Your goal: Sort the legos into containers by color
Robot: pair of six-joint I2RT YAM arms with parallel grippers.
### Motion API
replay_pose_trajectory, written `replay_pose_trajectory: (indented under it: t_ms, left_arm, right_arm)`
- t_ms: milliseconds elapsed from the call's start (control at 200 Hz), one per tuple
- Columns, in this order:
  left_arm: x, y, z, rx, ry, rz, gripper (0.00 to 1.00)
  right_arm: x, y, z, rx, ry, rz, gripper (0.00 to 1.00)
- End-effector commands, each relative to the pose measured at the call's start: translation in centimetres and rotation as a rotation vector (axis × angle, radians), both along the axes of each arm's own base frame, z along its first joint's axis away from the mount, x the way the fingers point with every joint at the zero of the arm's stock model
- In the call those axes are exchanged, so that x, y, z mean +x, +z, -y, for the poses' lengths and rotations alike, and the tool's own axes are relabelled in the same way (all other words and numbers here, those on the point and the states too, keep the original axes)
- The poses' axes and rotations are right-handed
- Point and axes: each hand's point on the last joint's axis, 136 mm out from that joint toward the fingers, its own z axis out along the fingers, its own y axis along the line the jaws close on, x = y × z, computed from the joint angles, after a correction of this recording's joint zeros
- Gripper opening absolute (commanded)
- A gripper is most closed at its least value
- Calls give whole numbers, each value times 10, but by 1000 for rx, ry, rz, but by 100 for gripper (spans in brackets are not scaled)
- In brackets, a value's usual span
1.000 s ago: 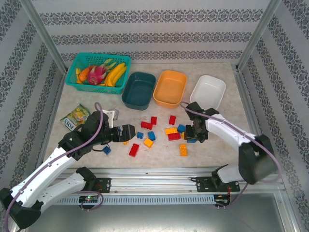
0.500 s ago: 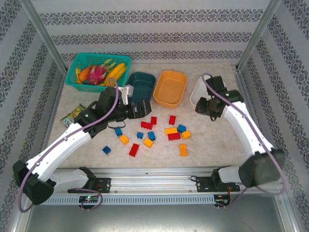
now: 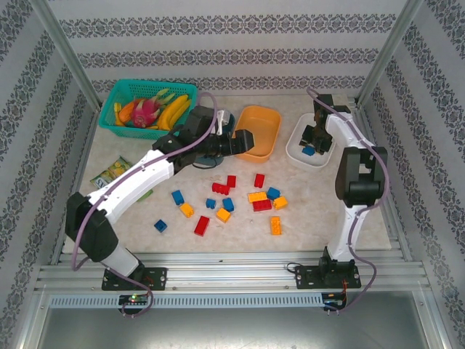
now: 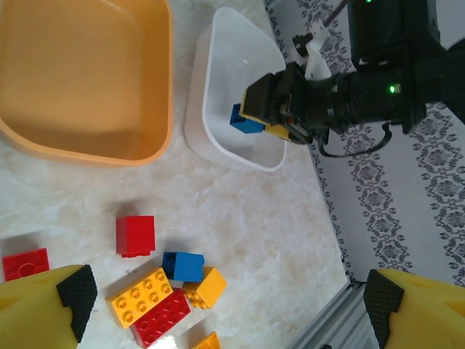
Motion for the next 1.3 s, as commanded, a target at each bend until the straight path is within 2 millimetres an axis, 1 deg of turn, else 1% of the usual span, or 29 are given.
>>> replay_pose_trajectory:
  t_ms: [0,115,220,300,340,420,485,580,709,784,839,924,939,1014,1059,1144,1154,1184,1189,1204,1294]
  left_arm:
    - [5,4,9,-10,-27,3,96]
    - [9,-7,12,3,-25,-24,96]
    - [11,-14,12,17,-21,-40,96]
    - [11,-17,13,19,-19,-49,94]
    - [10,-19,13,19,-22,-54,94]
    - [9,-21,12,24,-22,-59,94]
    - [9,-20,11,25,-19,-58,93]
    - [7,-14,8,30,-14,-48,93]
    - [4,-3,0,54,-7,-27,93]
    - [0,4,-8,80,11,-18,94]
    - [-4,9,-15,99,23,-10,93]
    - [-13,17,-26,117,29,2,94]
    - [-15,18,-27,120,27,3,94]
    - [-29,20,-34,134,5,2,93]
    - [-38,19,-39,151,-11,-2,94]
    - [-58,10,-49,182,-42,-18,94]
    - [-61,10,-50,184,-46,-16,94]
    - [-68,6,-54,190,-55,-23,93]
    - [-69,6,-54,192,-56,-23,94]
    - [-74,4,-55,193,-65,-25,94]
    - [-96,-10,-61,198,-104,-46,93]
  right_arm:
    - [6,-8,-1,34,3,-40,39]
    - [10,-24,1,51,-12,-82,42]
    - [12,-27,2,48,-9,-88,45]
    - [14,-24,3,39,-8,-84,52]
    - [15,-20,3,35,-4,-75,56]
    - [17,-11,3,25,4,-54,60]
    - [20,1,3,14,11,-28,63]
    - [24,27,1,-7,26,27,64]
    - [29,77,-8,-28,53,139,63]
    - [26,107,-17,-38,77,199,63]
    - [20,126,-26,-44,100,235,63]
    - [1,152,-43,-55,145,278,62]
    - [-4,154,-45,-55,152,280,62]
    - [-31,168,-63,-50,190,299,62]
    - [-51,171,-73,-51,214,302,63]
    - [-95,167,-89,-59,257,284,63]
    - [-101,163,-91,-62,261,272,63]
    - [-117,160,-95,-68,275,258,63]
    - [-123,158,-96,-68,281,249,63]
    - [-128,156,-97,-70,282,244,63]
    - [-175,137,-105,-75,307,191,64]
